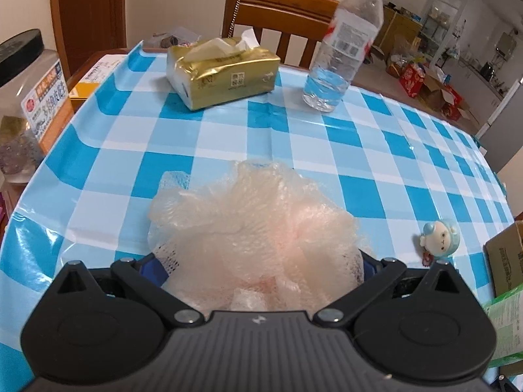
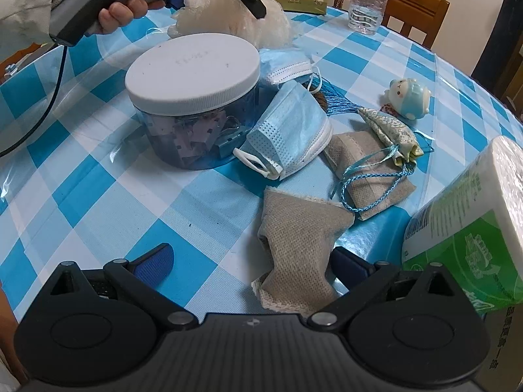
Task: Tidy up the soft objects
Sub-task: 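Move the left tool to the mesh bath puff while right approaches the burlap pouch, then close the left tool on the mesh puff while right grasps the burlap pouch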
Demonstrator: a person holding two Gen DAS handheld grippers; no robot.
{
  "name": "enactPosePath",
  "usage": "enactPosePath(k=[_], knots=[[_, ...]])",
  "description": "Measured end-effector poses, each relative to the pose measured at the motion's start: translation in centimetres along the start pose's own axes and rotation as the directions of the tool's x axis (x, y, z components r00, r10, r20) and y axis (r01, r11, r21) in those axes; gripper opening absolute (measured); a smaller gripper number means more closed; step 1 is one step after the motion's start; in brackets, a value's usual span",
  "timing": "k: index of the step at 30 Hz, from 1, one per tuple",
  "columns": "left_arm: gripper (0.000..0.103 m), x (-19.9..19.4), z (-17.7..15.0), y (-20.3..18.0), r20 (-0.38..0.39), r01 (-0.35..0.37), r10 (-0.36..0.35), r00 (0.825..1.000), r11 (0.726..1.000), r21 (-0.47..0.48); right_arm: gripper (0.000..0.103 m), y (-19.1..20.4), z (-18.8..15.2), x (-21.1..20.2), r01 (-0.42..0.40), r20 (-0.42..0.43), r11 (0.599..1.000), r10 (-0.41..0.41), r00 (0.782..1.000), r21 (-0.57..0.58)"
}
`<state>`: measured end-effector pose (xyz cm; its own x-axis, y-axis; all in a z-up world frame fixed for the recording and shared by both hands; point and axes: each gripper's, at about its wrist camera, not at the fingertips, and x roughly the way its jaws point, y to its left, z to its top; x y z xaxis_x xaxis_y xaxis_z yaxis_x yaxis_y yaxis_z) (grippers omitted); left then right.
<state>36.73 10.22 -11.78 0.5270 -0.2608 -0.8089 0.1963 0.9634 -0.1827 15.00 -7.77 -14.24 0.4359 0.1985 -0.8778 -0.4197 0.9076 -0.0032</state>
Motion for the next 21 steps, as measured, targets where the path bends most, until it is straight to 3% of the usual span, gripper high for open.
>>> enactPosePath(k=[2, 7, 10, 16, 21], knots=[[0.1, 0.1, -0.1, -0.2, -0.002, 0.004, -0.004, 1.0, 1.0, 0.009, 0.103, 0.0, 0.0, 0.0, 0.0, -0.001, 1.0, 0.0, 1.0, 0.0], [0.08, -0.4, 0.0, -0.7, 0.002, 0.014, -0.014, 1.0, 0.999, 0.036, 0.103, 0.0, 0.2, 0.0, 0.0, -0.01, 1.0, 0.0, 1.0, 0.0], [0.076, -0.8, 0.0, -0.8, 0.007, 0.013, -0.014, 1.0, 0.999, 0.052, 0.099, -0.1, 0.4, 0.0, 0.013, -0.01, 1.0, -0.013, 1.0, 0.003], [0.068, -1.2, 0.0, -0.9, 0.015, 0.016, -0.017, 1.0, 0.998, 0.066, 0.073, -1.1, 0.9, -0.5, 0.033, 0.01, 0.999, -0.033, 0.999, 0.024], [0.061, -1.8, 0.1, -1.1, 0.023, 0.017, -0.02, 1.0, 0.995, 0.097, 0.043, -1.7, 0.9, -1.0, 0.064, 0.002, 0.997, -0.064, 0.998, 0.046]])
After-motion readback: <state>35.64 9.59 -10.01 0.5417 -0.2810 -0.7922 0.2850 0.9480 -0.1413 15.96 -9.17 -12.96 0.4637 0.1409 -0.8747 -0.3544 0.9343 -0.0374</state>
